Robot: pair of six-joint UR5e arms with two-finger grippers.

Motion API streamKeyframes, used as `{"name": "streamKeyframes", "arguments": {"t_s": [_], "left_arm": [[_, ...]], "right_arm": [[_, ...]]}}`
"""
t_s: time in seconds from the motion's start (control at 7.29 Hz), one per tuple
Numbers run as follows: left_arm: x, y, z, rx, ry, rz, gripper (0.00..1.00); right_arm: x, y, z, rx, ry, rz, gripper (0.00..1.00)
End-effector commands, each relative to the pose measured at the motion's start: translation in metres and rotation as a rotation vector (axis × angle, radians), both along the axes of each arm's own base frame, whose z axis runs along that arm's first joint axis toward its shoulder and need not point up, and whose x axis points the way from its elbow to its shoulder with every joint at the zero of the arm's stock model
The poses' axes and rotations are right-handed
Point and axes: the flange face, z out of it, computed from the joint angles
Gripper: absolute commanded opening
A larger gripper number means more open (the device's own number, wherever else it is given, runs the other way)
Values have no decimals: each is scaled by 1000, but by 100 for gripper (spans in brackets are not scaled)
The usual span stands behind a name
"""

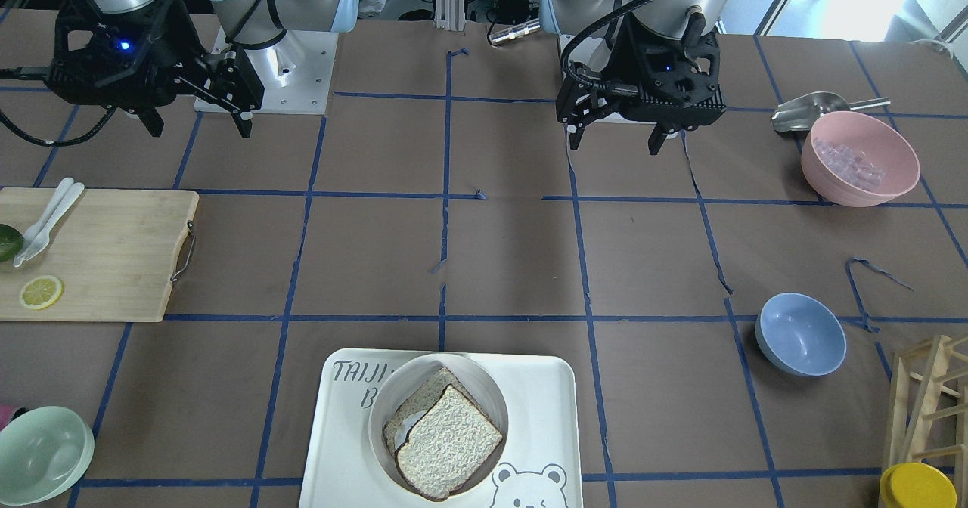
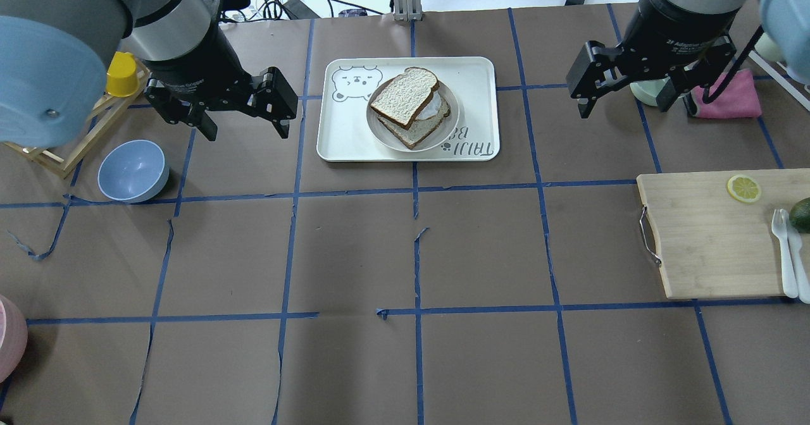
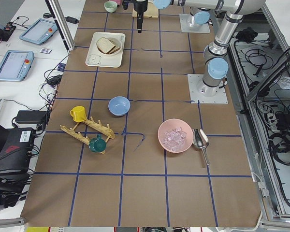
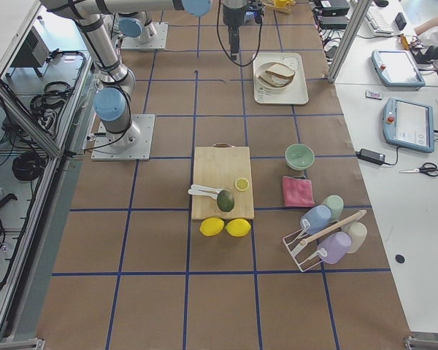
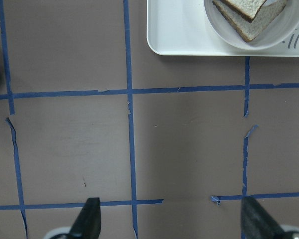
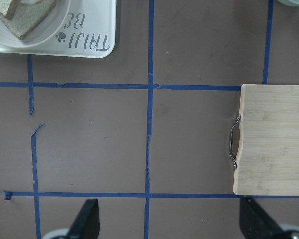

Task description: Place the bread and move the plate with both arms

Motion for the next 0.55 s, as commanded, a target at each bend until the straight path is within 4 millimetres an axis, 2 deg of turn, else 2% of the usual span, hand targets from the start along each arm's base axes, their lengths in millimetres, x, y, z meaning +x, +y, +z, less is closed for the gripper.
{"name": "streamKeyframes", "arguments": {"t_s": [0.0, 0.41], "left_arm": [[0, 1, 0, 0, 0, 0, 100], [0, 1, -1, 2, -2, -1, 100]], "right_arm": [[1, 1, 3, -6, -10, -8, 100], [5, 1, 3, -7, -7, -6, 100]]}}
